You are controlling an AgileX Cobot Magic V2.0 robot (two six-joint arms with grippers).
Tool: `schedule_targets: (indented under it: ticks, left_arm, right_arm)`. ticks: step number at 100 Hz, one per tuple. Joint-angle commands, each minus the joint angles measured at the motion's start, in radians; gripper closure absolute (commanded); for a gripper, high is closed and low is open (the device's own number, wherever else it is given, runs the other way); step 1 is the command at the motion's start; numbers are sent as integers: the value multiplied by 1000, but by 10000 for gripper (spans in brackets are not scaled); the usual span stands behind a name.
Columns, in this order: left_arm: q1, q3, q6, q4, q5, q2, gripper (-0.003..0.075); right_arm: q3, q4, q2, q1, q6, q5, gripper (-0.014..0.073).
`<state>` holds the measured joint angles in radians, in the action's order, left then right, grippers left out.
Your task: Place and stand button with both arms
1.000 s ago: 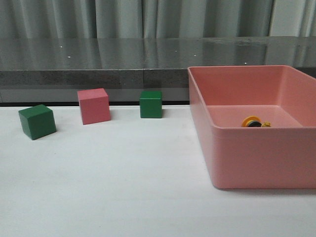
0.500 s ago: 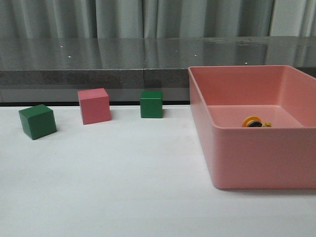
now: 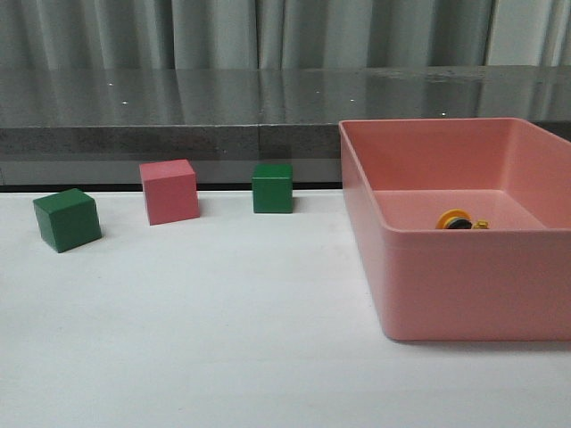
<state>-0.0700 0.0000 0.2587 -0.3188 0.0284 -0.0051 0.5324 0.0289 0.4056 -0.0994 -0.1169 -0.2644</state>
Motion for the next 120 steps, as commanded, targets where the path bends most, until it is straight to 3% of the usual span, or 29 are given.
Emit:
schedule_targets:
  ticks: [1,32,42,50,63,72,79,120]
  left_arm:
    - [-7,45,11,11,75,-31,740]
    - [-7,45,11,11,75,-31,740]
    - [-7,45,11,11,75,-31,740]
    - [-7,45,11,11,75,-31,740]
    - [-7,45,11,11,75,-31,740]
    - [-7,45,11,11,75,-31,740]
    - [-7,45,11,11,75,-31,740]
    - [-7,45,11,11,75,-31,740]
  right_arm:
    - [157,52,163,-11,0,2,655]
    - [454,50,670,-71,142,-54,651]
    - [524,50,806,-71,169,-125,613]
    - [571,50,903,-71,177,-211,526]
    - [635,50,1042,-73,202,-328,260]
    - [651,50,1108,-73,203,-355,79]
    - [651,50,1146,-73,204,-351,7]
    - [651,50,1342,-97,214,-297,4]
